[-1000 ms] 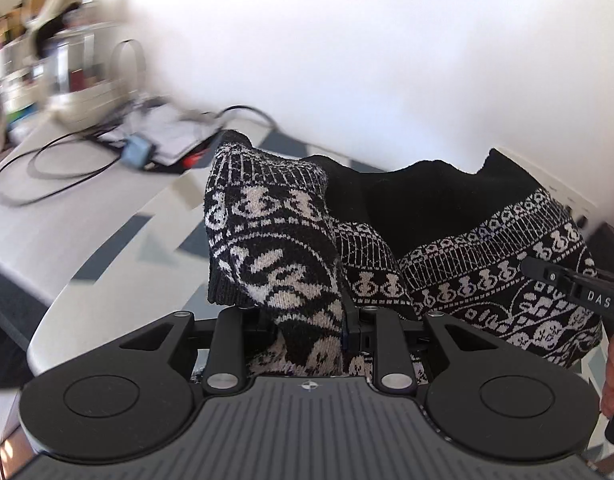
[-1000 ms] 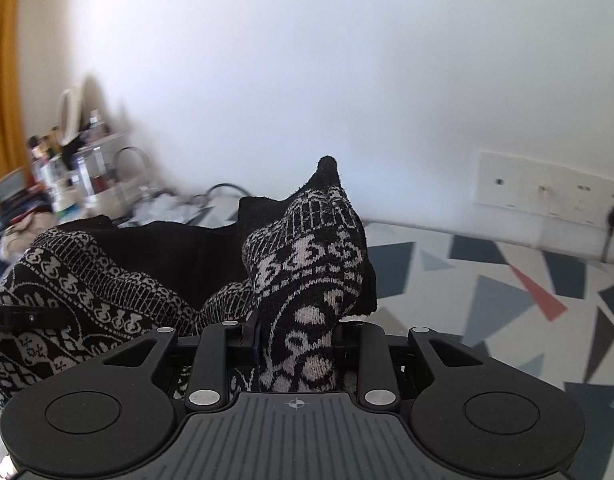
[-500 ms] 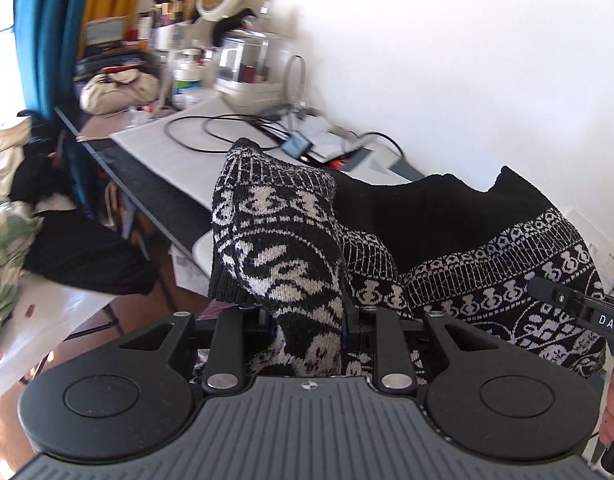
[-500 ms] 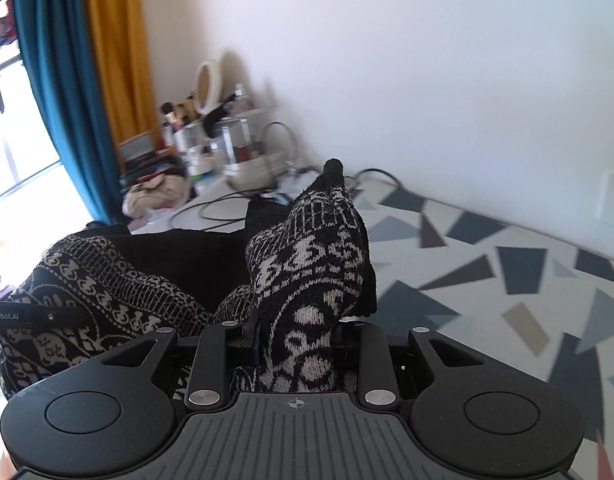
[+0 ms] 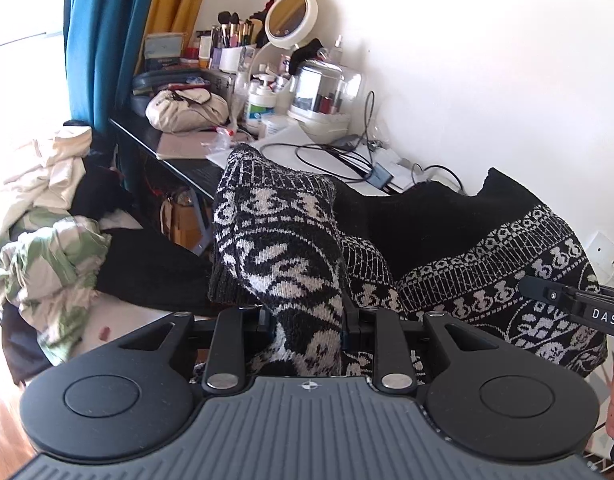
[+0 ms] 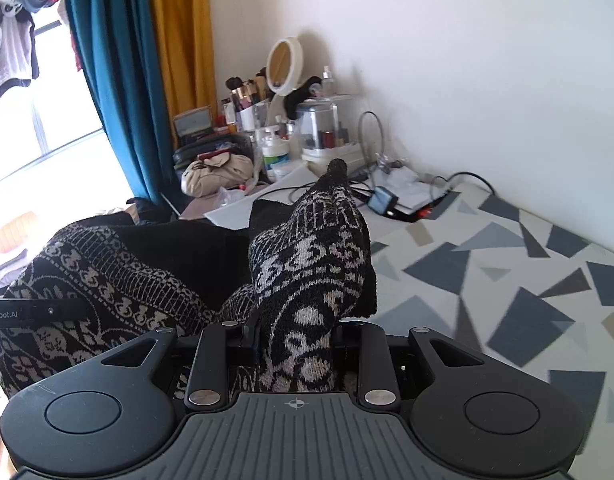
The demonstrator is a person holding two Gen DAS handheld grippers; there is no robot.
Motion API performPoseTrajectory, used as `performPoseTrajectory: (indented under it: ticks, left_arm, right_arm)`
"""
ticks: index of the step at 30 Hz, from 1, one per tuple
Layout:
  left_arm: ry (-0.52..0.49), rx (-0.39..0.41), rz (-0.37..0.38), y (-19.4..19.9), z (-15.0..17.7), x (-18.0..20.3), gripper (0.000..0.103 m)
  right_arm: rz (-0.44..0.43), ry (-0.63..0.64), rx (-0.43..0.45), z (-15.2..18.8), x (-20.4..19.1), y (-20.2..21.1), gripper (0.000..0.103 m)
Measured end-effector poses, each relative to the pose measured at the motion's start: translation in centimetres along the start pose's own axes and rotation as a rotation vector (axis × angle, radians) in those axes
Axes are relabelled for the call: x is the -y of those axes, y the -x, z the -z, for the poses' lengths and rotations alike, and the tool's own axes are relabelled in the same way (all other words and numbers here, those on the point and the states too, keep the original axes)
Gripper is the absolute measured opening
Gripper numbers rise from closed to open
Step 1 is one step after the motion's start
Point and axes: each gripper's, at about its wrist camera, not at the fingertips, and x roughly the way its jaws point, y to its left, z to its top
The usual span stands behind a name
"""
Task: Fold clothes
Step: 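Lift the folded sweater with both grippers and carry it toward the tan chair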
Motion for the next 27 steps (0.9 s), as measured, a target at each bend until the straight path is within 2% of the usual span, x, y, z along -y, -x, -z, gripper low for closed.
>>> performPoseTrajectory:
  ticks: [6, 11, 15, 21, 27]
  left_arm:
    - [-0.045, 0.005, -0.053, 2.0, -1.3, -7.3, 0.026]
    - [-0.064, 0.027, -0.096, 4.0, -1.6, -12.3, 0.026]
    - [-0.030, 0.030, -0.131, 4.8, -1.4, -16.3, 0.026]
    - [0.074, 0.021, -0.198, 5.3, -0.7, -22.8, 0.026]
    - [0.142, 0.004, -0.280, 5.1, -0.4, -29.9, 0.026]
  right_arm:
    - [-0.027, 0.034, -0.012, -0.4, -11.2, -3.0, 0.024]
    - [-0.060, 0.024, -0.022, -0.3, -18.2, -5.3, 0.024]
    - [-0.100, 0.057, -0.059, -0.5, -23.2, -8.1, 0.024]
    - [-0.166, 0.129, -0.102, -1.3, -30.2, -12.5, 0.024]
    - [-0.253, 0.170, -0.141, -1.4, -36.9, -18.8, 0.024]
